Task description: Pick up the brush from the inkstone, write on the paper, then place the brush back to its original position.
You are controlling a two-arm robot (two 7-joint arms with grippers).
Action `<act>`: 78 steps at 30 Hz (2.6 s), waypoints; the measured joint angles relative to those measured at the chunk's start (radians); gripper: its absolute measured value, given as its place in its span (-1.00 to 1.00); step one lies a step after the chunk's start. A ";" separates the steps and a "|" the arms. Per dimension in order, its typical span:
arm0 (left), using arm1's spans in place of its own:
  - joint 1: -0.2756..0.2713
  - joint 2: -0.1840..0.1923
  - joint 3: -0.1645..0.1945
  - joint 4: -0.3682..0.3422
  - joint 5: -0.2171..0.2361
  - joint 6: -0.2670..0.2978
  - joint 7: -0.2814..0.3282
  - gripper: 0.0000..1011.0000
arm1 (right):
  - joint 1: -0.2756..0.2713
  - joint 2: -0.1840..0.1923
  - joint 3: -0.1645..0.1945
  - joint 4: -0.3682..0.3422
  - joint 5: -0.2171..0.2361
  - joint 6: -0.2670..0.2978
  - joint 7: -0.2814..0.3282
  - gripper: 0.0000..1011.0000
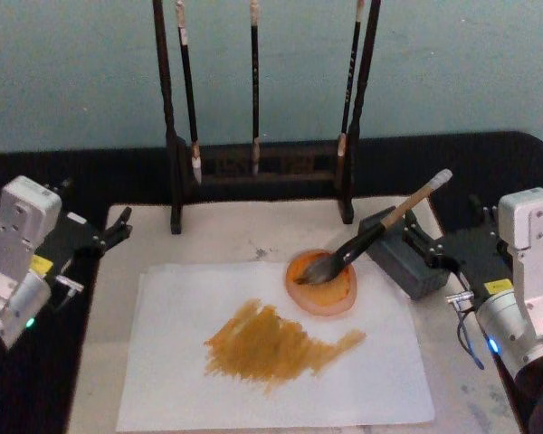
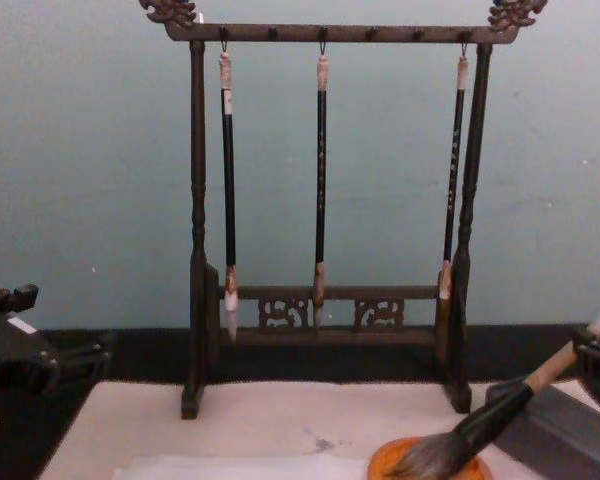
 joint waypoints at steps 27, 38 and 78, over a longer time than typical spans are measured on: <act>0.000 0.000 0.000 0.000 0.000 0.000 0.000 1.00 | 0.003 0.003 -0.001 -0.002 0.002 0.002 0.001 0.98; 0.000 0.000 0.000 0.000 0.000 0.000 0.000 1.00 | 0.004 0.003 -0.001 -0.002 0.002 0.002 0.001 0.98; 0.000 0.000 0.000 0.000 0.000 0.000 0.000 1.00 | 0.004 0.003 -0.001 -0.002 0.002 0.002 0.001 0.98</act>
